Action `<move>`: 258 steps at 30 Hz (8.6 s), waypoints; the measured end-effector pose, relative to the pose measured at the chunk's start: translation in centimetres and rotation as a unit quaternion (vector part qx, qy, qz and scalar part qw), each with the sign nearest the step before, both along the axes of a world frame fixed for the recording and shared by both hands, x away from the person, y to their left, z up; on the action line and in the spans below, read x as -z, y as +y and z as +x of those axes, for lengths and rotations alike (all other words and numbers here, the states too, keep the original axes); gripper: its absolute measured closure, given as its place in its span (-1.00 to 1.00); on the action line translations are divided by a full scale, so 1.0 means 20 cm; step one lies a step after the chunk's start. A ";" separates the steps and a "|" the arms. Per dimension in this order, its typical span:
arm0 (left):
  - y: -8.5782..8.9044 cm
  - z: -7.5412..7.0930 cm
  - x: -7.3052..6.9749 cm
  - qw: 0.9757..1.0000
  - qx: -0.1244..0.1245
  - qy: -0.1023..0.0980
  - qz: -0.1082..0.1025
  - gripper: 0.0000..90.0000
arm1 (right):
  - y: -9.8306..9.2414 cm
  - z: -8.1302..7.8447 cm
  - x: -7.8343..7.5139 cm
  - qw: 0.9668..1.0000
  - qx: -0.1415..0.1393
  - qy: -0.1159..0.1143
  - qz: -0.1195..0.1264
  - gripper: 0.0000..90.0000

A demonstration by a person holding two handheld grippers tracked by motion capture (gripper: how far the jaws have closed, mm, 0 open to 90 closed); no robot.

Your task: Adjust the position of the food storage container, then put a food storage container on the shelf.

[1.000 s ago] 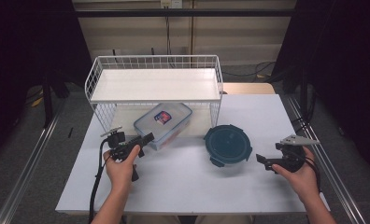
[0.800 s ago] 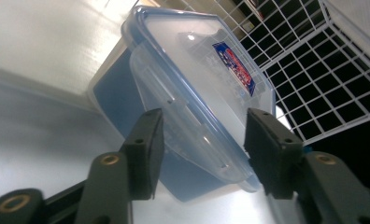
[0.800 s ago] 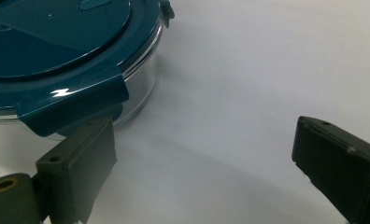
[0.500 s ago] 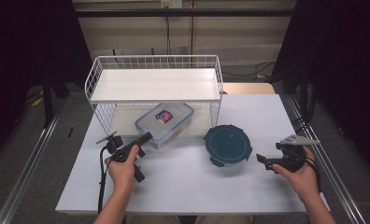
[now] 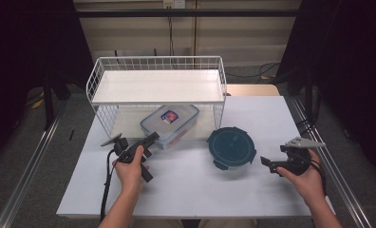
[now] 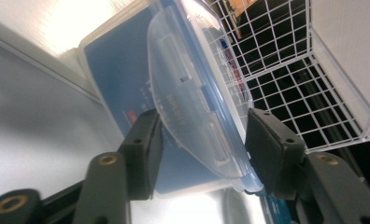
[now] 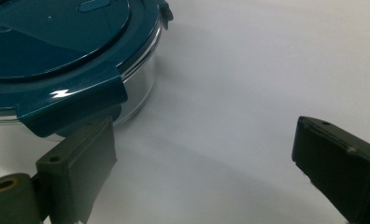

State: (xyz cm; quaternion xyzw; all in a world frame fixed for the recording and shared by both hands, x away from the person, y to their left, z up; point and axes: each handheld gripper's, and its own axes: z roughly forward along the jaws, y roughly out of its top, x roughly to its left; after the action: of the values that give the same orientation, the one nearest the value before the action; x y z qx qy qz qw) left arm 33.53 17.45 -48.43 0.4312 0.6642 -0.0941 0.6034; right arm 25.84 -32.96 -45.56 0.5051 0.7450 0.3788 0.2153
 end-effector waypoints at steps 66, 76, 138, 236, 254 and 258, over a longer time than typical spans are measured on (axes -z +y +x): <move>0.72 -0.20 -0.14 0.998 -0.019 0.027 0.051 0.82 | 0.91 0.16 -0.20 0.981 -0.133 -0.045 0.134 -0.39; 0.67 -0.17 -0.15 0.993 -0.043 -0.015 0.110 0.30 | 1.20 0.28 -0.14 0.977 -0.118 -0.059 0.170 0.17; 0.41 -0.25 -0.13 0.986 0.049 -0.014 0.159 0.38 | 1.17 0.10 0.02 0.974 -0.075 0.041 0.212 -0.02; 0.48 -0.30 -0.06 0.994 0.036 0.016 0.101 -0.18 | 1.33 0.12 0.12 0.937 0.013 0.102 0.333 -0.39; 0.50 -0.34 -0.04 0.998 0.010 0.030 0.061 0.02 | 1.30 0.10 0.12 0.925 0.048 0.113 0.361 -0.15; 0.50 -0.34 -0.04 0.998 0.010 0.028 0.062 0.02 | 1.29 0.10 0.12 0.920 0.051 0.118 0.371 -0.09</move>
State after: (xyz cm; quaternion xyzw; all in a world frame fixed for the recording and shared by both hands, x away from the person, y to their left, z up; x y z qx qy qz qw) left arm 26.73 27.44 -47.56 0.4716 0.6808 -0.0705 0.5560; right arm 27.87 -7.17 -47.99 0.6272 0.5443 0.5541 -0.0580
